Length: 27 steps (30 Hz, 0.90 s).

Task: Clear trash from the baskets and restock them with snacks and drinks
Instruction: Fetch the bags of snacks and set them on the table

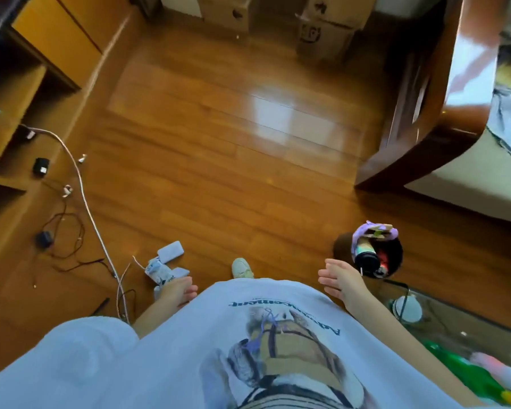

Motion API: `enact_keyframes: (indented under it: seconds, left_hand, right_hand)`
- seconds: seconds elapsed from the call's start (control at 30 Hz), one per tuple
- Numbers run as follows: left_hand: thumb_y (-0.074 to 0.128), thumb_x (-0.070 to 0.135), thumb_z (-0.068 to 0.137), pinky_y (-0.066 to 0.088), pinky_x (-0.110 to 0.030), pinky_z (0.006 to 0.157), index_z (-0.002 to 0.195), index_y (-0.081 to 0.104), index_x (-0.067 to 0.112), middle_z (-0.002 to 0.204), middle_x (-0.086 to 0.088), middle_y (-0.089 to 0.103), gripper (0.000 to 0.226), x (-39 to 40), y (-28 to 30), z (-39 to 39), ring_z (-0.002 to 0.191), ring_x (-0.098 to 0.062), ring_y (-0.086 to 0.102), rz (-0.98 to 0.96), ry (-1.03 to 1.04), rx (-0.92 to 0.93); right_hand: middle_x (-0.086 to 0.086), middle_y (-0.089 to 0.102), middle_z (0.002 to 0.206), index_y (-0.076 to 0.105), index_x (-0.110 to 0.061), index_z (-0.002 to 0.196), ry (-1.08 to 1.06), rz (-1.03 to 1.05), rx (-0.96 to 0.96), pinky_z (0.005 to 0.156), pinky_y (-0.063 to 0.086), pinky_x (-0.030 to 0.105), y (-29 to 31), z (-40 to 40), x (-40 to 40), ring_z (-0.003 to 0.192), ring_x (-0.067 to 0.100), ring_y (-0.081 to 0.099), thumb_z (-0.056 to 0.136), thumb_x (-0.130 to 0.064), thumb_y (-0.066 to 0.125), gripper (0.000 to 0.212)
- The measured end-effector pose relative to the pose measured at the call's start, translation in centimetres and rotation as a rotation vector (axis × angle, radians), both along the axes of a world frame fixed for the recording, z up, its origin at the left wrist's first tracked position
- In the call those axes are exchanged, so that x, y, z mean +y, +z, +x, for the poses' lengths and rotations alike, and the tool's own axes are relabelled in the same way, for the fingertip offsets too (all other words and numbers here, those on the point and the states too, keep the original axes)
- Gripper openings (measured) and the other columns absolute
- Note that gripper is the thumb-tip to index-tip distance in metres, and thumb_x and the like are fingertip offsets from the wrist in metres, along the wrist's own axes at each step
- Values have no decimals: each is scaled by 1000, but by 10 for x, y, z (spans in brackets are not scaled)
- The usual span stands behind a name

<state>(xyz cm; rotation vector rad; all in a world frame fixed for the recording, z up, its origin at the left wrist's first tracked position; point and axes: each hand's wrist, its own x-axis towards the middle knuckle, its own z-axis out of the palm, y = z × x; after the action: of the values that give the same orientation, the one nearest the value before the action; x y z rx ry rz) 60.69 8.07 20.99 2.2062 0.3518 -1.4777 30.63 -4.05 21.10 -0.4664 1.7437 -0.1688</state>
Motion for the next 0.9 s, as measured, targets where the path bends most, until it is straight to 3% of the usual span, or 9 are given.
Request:
enact_keyframes:
  seconds: [0.07,0.13,0.2,0.3,0.4,0.57,0.67,0.8,0.9]
  left_hand:
    - [45,6,96,41,-25,65,127,47,-11,121,-28,55,36,-13,-3,27,68,-20,50,0,50,-7]
    - [45,9,97,47,-29,80,126,49,-8,126,-23,56,35,-31,-3,50,89,-26,58,-7,91,-4]
    - [46,13,97,48,-30,78,125,52,-4,130,-19,56,33,-54,1,69,103,-27,56,-27,86,4]
    - [49,15,96,49,-29,76,125,54,4,127,-16,60,32,-85,5,94,104,-24,58,-87,21,-11]
    - [49,18,96,49,-30,80,125,54,11,119,-11,62,30,-109,3,114,106,-23,60,-180,-38,-10]
    - [50,21,96,47,-22,61,117,58,18,87,5,63,23,-136,-5,149,81,-10,61,-194,43,8]
    - [48,19,97,47,-23,62,119,57,15,93,0,65,25,-148,-8,178,80,-13,60,-181,146,25]
    - [46,14,97,43,-24,65,125,54,10,106,-11,62,29,-170,-3,223,80,-16,58,-128,281,-27]
    - [44,12,98,44,-28,73,128,51,6,111,-14,61,31,-189,5,256,82,-18,58,-126,355,-55]
  right_hand:
    - [11,62,101,53,-12,121,18,12,5,65,49,26,0,28,-12,90,24,60,95,-18,47,27]
    - [9,61,98,52,-11,121,35,34,18,65,48,27,1,50,-21,88,23,60,95,-18,47,27]
    - [9,61,95,52,-11,121,50,45,36,63,48,28,2,67,-30,84,23,60,95,-17,47,27]
    - [18,60,112,51,-8,124,75,73,99,65,50,28,3,88,-48,91,28,60,95,-14,47,30]
    - [21,57,124,48,-6,128,108,101,144,89,48,36,2,107,-72,109,34,59,95,-12,46,33]
    - [33,43,136,39,5,133,208,95,113,103,38,47,-4,145,-130,115,47,50,92,2,42,41]
    - [34,42,136,38,4,135,268,116,83,73,47,38,-12,184,-177,65,27,50,93,-1,41,42]
    - [13,56,81,44,3,130,437,105,94,53,40,26,-22,253,-257,58,17,47,93,-4,43,38]
    - [6,53,69,51,0,122,520,71,100,50,41,23,-21,322,-316,51,14,52,94,-8,45,30]
